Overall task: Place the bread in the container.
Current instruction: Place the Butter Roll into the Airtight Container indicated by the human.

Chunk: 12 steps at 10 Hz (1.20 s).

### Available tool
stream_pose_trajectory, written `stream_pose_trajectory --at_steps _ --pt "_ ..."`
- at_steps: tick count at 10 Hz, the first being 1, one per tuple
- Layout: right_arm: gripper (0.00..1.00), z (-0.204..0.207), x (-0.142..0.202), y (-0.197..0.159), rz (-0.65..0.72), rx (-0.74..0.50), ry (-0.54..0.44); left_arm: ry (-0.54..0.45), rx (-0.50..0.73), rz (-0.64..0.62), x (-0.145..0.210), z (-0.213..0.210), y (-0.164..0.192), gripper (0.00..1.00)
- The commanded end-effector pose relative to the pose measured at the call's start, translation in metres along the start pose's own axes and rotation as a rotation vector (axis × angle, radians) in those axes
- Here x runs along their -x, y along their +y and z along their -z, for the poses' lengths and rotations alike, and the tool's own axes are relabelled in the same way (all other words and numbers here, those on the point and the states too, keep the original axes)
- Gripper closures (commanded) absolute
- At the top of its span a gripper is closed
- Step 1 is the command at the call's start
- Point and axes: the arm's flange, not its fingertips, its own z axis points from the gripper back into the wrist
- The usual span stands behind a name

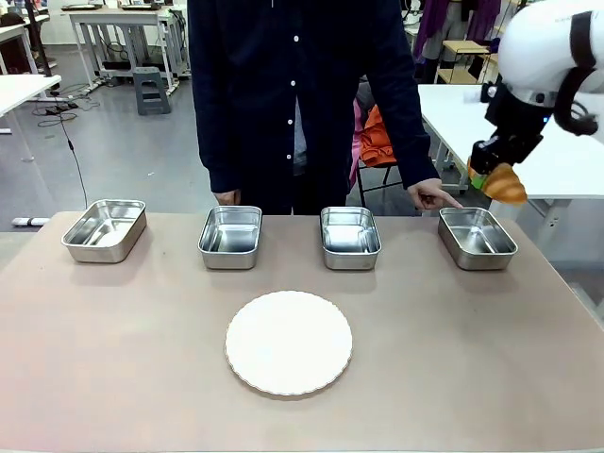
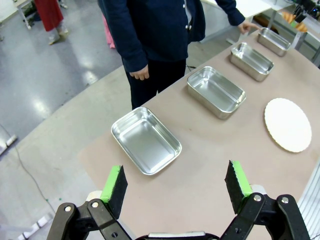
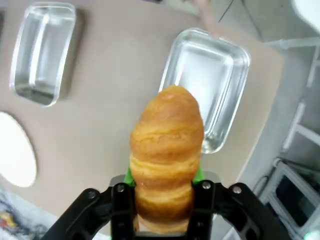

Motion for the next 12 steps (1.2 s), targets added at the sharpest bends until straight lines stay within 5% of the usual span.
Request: stream_pose_trajectory --at_steps 1,5,12 --pt "0.58 0.028 -0.018 -0.018 0.109 -0.02 -0.039 -0.001 0.0 0.002 0.0 0.0 -0.001 0.0" --pt "0.58 0.078 -0.019 -0.031 0.166 0.014 -0.056 -0.001 0.0 0.002 0.0 0.0 -0.001 0.0" --pt "0.58 0.108 -0.032 -0.033 0.166 0.04 0.02 -0.001 0.0 0.002 0.0 0.0 -0.001 0.0"
